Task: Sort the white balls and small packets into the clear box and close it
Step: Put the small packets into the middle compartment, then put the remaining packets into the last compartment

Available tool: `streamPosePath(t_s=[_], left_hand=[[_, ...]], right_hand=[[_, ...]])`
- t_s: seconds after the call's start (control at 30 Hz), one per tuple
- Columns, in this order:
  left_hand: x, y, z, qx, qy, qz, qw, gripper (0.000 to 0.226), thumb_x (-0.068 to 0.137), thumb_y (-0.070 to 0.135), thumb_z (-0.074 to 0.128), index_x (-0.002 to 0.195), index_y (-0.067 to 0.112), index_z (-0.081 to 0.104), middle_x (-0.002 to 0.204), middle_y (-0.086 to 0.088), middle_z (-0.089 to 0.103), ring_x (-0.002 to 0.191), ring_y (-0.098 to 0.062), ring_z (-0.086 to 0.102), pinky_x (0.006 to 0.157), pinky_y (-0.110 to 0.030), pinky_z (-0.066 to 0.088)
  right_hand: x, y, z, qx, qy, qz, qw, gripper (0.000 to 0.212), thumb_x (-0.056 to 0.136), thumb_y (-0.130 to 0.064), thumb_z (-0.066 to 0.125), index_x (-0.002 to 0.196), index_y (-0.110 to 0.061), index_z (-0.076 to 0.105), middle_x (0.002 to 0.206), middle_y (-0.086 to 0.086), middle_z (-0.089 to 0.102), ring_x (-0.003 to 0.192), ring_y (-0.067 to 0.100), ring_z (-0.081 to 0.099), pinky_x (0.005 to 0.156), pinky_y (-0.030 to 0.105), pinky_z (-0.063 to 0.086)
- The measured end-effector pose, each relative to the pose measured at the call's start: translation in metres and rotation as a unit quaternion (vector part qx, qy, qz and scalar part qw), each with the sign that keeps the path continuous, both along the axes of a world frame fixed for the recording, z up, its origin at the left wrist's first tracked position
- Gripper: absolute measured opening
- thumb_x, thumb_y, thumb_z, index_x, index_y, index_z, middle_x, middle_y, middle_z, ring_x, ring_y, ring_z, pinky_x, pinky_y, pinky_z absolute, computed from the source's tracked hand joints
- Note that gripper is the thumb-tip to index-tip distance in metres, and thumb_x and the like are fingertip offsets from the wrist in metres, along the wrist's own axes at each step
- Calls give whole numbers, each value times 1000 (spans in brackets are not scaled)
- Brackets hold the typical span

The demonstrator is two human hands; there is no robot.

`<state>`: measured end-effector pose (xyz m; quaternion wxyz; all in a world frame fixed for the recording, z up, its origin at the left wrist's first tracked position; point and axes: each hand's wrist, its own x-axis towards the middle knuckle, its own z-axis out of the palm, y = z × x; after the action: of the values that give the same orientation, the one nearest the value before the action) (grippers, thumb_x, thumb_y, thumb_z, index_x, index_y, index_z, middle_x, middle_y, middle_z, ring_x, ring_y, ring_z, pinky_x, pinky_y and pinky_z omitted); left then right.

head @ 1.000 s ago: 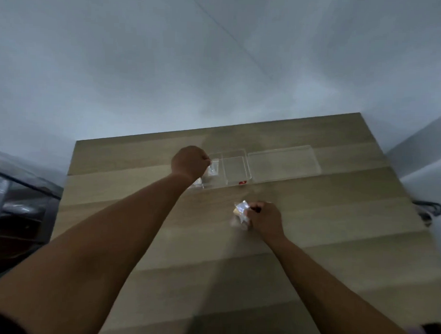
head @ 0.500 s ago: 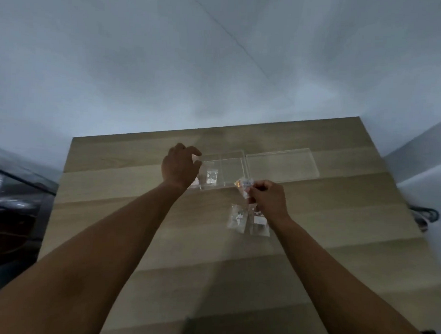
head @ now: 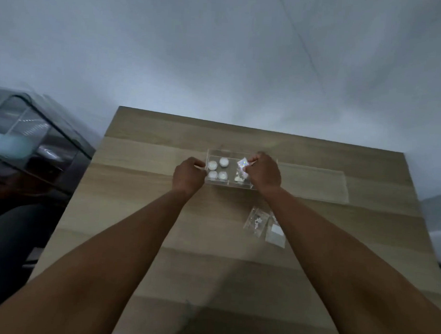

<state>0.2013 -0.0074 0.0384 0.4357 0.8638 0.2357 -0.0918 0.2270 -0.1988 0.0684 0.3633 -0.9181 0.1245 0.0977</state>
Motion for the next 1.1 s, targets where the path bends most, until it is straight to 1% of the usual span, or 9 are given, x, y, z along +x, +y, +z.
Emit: streamPosePath(t_s=[0.27, 0.4, 0.6, 0.7, 0.8, 0.87, 0.97, 1.03, 1.1], left_hand=[[2, 1, -6, -30, -7, 31, 999, 17, 77, 18, 68, 93, 22, 69, 95, -8, 76, 83, -25, 74, 80, -43, 61], [4, 1, -6, -30, -9, 37, 999, 17, 75, 15, 65, 88, 24, 69, 96, -8, 75, 84, -26, 74, 79, -43, 61], [6, 1, -8, -21, -12, 33, 999, 18, 76, 18, 67, 94, 21, 71, 95, -9, 76, 87, -27, 74, 80, -44, 61], [1, 1, -6, -23, -21, 35, 999, 23, 80, 23, 68, 102, 19, 70, 102, -9, 75, 89, -27, 73, 81, -44, 60], [-13, -4, -3, -7, -40, 47, 998, 28, 88, 35, 61, 111, 18, 67, 109, -8, 74, 93, -26, 70, 86, -39, 56], [-29, -12, -4, 13, -47, 40, 998, 30, 91, 39, 56, 111, 18, 65, 109, -7, 73, 98, -26, 67, 82, -33, 50], [-55, -32, -9, -6, -54, 39, 998, 27, 87, 39, 61, 106, 20, 59, 93, -2, 68, 92, -26, 65, 75, -30, 43], [-69, -46, -12, -38, -48, 57, 996, 35, 83, 41, 66, 107, 18, 53, 94, -3, 66, 92, -27, 64, 78, -34, 47], [-78, -59, -16, -30, -24, 40, 998, 41, 81, 43, 68, 108, 17, 52, 103, -9, 65, 97, -29, 62, 84, -39, 50]], right_hand=[[-2, 8, -14, -58, -23, 40, 997, 15, 84, -28, 61, 98, -23, 63, 102, 7, 73, 96, 31, 65, 79, 35, 50], [-5, 3, -16, -44, -47, 49, 997, 15, 89, -20, 53, 98, -21, 65, 101, 6, 72, 94, 29, 64, 81, 36, 51], [-12, -12, -15, 36, -59, 53, 996, 29, 88, -6, 48, 103, -15, 71, 110, 5, 73, 102, 21, 65, 84, 25, 45], [-18, -24, -8, 44, -84, 46, 994, 27, 89, -5, 51, 104, -14, 72, 110, 4, 73, 103, 18, 65, 87, 19, 42], [-28, -42, -3, 46, -109, 25, 993, 17, 88, -11, 59, 99, -13, 73, 99, 6, 75, 90, 19, 68, 84, 25, 48], [-41, -57, -3, 33, -104, 2, 994, 12, 86, -17, 63, 92, -13, 73, 89, 4, 75, 79, 15, 67, 77, 24, 48], [-66, -80, -11, 20, -83, -39, 996, 11, 83, -22, 67, 86, -12, 73, 81, 4, 73, 69, 11, 61, 63, 17, 42], [-81, -93, -19, 13, -51, -73, 996, 12, 81, -24, 69, 83, -12, 72, 78, 2, 70, 67, 11, 59, 60, 19, 38], [-93, -102, -27, 0, 7, -85, 996, 16, 79, -28, 71, 80, -12, 71, 74, 1, 66, 72, 16, 62, 63, 23, 37]])
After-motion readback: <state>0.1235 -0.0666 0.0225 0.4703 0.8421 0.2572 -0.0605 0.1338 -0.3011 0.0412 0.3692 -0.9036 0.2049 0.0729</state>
